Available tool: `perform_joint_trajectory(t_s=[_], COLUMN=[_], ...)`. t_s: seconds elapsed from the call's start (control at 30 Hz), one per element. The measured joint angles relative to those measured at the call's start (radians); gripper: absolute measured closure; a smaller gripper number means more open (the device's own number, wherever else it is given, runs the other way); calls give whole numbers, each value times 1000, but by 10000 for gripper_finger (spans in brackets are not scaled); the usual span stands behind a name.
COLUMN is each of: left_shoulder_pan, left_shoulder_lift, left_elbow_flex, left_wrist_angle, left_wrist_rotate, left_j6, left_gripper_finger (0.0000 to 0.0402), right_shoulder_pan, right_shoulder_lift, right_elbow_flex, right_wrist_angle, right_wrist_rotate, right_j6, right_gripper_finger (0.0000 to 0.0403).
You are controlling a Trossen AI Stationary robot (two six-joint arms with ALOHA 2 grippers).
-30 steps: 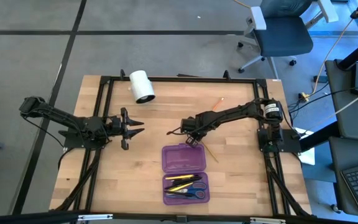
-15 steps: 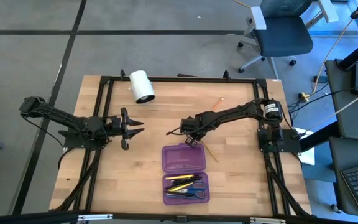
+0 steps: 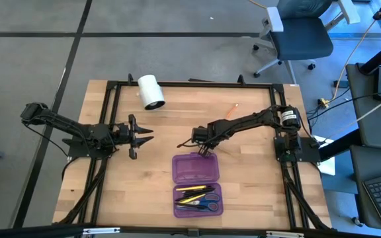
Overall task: Pick & place school supplies into a supply box
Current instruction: Put the yellow pencil into the purple supply box
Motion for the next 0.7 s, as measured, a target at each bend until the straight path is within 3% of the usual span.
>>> perform_joint_trajectory(t_s=[0.2, 0.5, 0.7], left_shoulder_pan=[0, 0, 0], left_shoulder_lift=[0, 0, 0], left_elbow_flex=[0, 0, 0], left_wrist_angle=[0, 0, 0], left_wrist_rotate=[0, 0, 0], left_j6=[0, 0, -1], left_gripper_finger=[290, 294, 290], right_shoulder_pan=[21, 32, 24], right_shoulder_lift=[-1, -2, -2], right_elbow_flex=[0, 0, 1], right_wrist_angle=[-4, -11, -19], right_wrist_rotate=[11, -41, -64], right_j6=[1, 0, 0], right_gripper_finger=[386, 340, 338])
